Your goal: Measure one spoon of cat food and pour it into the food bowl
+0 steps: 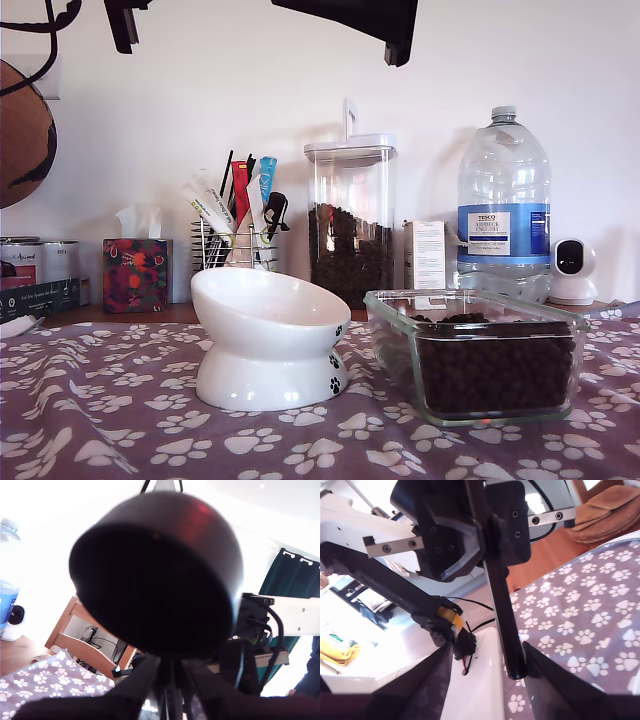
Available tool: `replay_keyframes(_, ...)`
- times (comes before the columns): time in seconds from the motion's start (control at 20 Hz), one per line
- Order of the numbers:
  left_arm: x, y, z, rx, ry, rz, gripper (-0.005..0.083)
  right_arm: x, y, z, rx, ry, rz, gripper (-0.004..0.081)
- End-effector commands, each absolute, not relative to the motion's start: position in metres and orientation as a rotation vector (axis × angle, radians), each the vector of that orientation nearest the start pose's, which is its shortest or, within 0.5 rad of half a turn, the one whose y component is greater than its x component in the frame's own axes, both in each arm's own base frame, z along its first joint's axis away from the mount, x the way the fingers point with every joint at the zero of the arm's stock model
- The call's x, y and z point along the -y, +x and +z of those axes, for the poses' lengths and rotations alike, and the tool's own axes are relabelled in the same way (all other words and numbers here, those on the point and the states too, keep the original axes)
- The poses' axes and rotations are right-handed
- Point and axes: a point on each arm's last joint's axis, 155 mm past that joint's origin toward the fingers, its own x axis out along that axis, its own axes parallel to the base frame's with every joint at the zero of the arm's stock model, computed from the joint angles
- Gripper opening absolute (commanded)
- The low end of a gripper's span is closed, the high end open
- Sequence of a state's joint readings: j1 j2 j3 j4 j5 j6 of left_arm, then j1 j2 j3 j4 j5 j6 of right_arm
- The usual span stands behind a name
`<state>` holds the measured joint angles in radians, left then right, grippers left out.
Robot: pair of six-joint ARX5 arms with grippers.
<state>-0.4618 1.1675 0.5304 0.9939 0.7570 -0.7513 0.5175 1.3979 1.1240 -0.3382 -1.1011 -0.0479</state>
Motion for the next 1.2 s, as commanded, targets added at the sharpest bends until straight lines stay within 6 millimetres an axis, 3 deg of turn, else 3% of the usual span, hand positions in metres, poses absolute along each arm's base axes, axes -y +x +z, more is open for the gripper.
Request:
replay_keyframes(0.0, 0.262, 0.250, 0.320, -0.087, -0.587, -1.267, -0.0021, -0.309, 0.236, 0.270, -0.590, 0.149, 1.538, 0.0394)
replay_keyframes(0.25, 0.261, 0.264, 0.310, -0.145, -0.614, -1.196, -0.0021, -0.290, 0.253, 0.267, -0.564, 0.077, 1.457, 0.0394)
replay_keyframes(0.6, 0.256, 0.303, 0.290, -0.333, -0.676, -0.977, -0.0021, -0.270, 0.272, 0.222, -0.619, -0.365, 1.102, 0.0393)
replay_keyframes(0.7, 0.253, 0.314, 0.285, -0.393, -0.691, -0.906, -0.0021, -0.272, 0.277, 0.217, -0.606, -0.462, 1.016, 0.0393)
replay_keyframes(0.95, 0.250, 0.326, 0.273, -0.565, -0.816, -0.772, -0.0021, -0.292, 0.293, 0.239, -0.439, -0.590, 0.852, 0.0387)
replay_keyframes(1.15, 0.250, 0.325, 0.273, -0.614, -0.841, -0.750, -0.0021, -0.313, 0.288, 0.256, -0.354, -0.557, 0.899, 0.0388)
